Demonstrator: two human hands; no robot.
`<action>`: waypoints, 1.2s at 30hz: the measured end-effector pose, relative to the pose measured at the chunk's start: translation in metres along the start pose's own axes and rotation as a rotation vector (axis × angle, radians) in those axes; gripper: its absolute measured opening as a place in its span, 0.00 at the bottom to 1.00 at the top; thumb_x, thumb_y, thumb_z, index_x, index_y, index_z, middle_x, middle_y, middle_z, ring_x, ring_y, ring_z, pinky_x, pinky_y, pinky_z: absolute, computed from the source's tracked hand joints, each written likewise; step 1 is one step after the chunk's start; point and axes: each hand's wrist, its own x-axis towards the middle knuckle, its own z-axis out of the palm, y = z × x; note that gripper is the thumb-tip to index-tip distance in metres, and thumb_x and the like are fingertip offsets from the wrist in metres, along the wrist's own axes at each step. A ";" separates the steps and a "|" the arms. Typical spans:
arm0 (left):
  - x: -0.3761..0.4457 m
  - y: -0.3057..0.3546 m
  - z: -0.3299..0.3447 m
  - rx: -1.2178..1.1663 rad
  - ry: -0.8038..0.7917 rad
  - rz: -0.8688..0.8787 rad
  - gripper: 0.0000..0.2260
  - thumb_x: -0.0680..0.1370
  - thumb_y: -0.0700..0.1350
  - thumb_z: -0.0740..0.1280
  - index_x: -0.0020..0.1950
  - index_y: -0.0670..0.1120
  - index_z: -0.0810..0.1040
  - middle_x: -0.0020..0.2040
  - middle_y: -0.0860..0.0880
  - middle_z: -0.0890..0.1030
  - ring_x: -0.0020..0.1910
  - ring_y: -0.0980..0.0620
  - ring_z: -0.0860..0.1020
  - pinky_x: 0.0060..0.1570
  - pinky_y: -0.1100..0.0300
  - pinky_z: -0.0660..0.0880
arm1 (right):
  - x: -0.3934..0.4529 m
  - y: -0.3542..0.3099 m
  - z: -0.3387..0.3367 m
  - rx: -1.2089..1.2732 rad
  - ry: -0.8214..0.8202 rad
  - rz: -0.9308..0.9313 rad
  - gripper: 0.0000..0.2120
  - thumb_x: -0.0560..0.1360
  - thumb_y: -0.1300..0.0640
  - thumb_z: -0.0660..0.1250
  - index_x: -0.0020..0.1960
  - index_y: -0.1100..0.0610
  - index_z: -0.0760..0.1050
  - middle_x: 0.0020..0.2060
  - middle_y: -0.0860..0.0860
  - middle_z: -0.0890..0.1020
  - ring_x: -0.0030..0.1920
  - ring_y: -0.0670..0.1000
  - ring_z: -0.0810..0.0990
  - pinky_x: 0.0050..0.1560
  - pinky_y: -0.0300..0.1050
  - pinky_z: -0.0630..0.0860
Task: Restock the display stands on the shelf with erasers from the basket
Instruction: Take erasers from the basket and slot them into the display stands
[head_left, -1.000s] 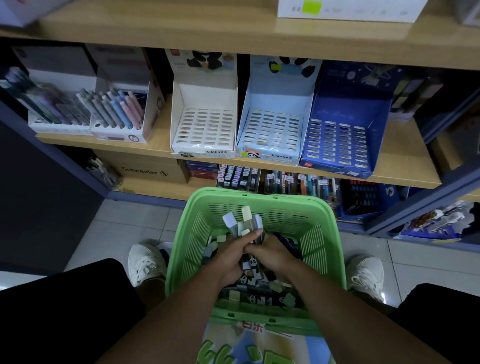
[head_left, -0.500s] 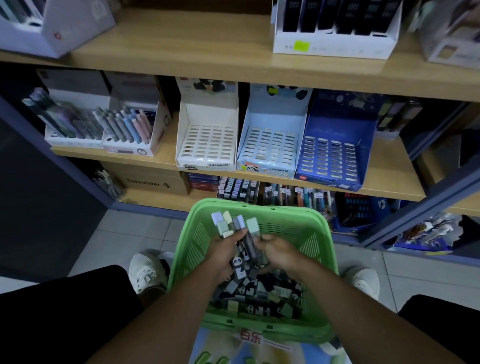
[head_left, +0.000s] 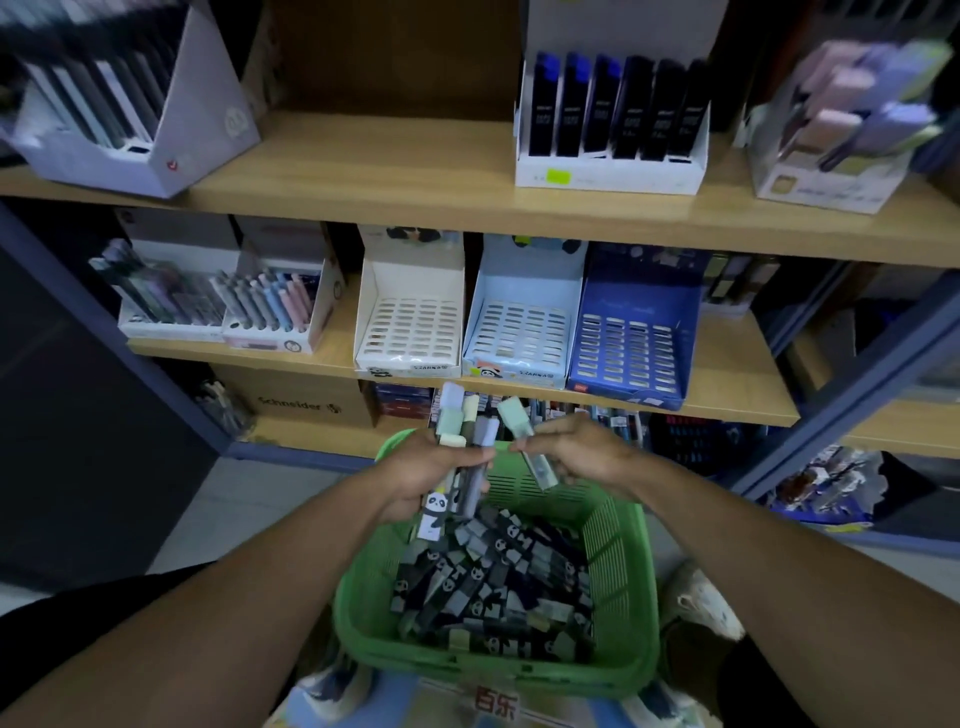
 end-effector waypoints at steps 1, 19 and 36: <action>-0.006 0.011 -0.003 0.042 -0.026 0.030 0.34 0.63 0.58 0.81 0.59 0.37 0.80 0.50 0.45 0.86 0.56 0.49 0.81 0.61 0.52 0.72 | -0.001 -0.008 -0.005 -0.017 -0.015 -0.020 0.06 0.77 0.48 0.71 0.48 0.49 0.82 0.29 0.48 0.77 0.32 0.50 0.74 0.40 0.45 0.74; 0.051 0.066 -0.010 0.381 -0.016 0.218 0.30 0.77 0.42 0.73 0.76 0.51 0.65 0.57 0.47 0.80 0.42 0.53 0.82 0.33 0.68 0.77 | 0.032 -0.042 -0.072 0.278 0.161 -0.108 0.16 0.79 0.51 0.68 0.59 0.61 0.80 0.38 0.52 0.80 0.37 0.48 0.80 0.38 0.41 0.78; 0.046 0.055 -0.011 0.379 -0.034 0.240 0.22 0.77 0.44 0.73 0.69 0.49 0.71 0.51 0.45 0.81 0.41 0.49 0.81 0.47 0.54 0.81 | 0.061 -0.053 -0.057 -0.098 0.518 -0.296 0.17 0.76 0.45 0.71 0.51 0.60 0.82 0.43 0.54 0.84 0.43 0.57 0.84 0.46 0.60 0.81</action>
